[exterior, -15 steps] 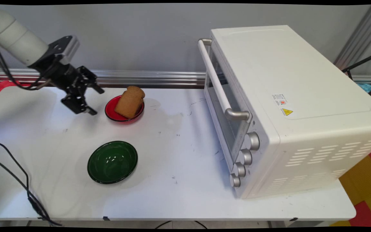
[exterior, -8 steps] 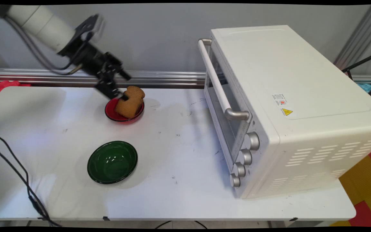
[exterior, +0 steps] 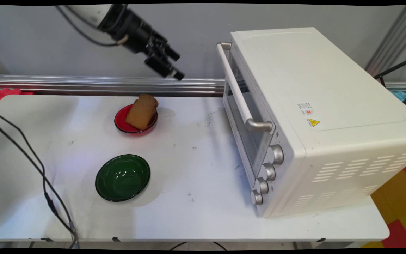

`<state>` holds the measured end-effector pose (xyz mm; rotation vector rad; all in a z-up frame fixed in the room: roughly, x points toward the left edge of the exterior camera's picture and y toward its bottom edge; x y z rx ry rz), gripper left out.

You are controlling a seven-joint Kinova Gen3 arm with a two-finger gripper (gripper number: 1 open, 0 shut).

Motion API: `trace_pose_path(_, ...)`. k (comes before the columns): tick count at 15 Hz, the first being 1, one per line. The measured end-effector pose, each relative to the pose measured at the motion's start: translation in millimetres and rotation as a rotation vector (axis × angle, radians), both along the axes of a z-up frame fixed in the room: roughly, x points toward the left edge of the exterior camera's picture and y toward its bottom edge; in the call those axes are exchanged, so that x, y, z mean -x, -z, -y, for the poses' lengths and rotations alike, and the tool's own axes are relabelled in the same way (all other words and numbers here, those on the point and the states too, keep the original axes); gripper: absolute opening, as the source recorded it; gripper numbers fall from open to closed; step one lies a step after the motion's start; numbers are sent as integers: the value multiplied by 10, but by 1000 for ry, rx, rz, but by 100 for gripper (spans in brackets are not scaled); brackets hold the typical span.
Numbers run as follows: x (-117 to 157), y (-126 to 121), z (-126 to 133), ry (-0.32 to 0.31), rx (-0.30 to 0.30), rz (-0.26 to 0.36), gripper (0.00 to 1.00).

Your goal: Open the oven

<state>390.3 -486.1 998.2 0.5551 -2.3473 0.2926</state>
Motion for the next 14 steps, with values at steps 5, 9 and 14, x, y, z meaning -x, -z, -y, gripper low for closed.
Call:
trace_pose_path(5,267,-255,126,-28,-15,-67,100)
trace_pose_path(9,458,-405,164,-27,-47,-114,100)
trace_pose_path(14,611,-467,169,-2,-74,-130,100)
